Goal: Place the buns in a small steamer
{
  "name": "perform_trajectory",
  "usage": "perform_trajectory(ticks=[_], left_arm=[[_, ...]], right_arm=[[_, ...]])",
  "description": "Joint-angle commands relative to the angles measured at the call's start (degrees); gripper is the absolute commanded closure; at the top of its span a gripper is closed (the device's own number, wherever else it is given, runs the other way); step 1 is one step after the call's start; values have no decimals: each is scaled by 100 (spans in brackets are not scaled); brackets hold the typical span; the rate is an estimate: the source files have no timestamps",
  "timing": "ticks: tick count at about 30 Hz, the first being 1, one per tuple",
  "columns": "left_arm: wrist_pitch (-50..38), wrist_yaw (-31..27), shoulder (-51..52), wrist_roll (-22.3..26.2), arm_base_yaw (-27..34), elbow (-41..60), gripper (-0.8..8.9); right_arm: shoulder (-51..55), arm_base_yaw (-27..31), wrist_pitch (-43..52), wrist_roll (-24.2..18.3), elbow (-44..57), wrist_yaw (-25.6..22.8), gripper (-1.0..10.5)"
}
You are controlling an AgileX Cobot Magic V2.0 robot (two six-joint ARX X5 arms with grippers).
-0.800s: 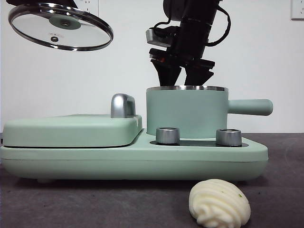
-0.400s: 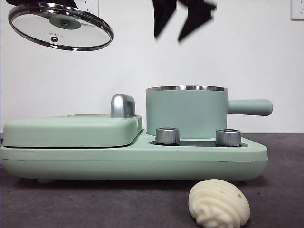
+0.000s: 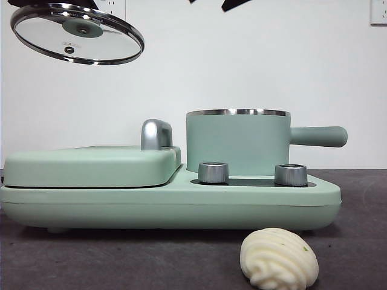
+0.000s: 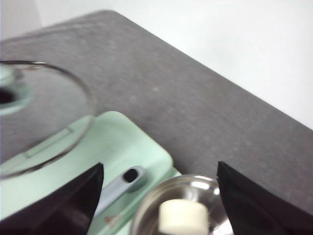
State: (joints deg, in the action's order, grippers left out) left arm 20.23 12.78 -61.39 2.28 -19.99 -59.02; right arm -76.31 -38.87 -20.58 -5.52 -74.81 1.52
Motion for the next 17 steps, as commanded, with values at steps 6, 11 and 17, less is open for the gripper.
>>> perform_trajectory(ticks=[6, 11, 17], left_arm=[[-186, 9, -4, 0, -15, -92, 803], [-186, 9, -4, -2, -17, -92, 803], [-186, 11, -4, -2, -17, -92, 803]], right_arm=[[1217, -560, 249, 439, 1637, -4, 585], [1884, -955, 105, 798, 2509, -13, 585], [2063, -1427, -293, 1012, 3189, -98, 585]])
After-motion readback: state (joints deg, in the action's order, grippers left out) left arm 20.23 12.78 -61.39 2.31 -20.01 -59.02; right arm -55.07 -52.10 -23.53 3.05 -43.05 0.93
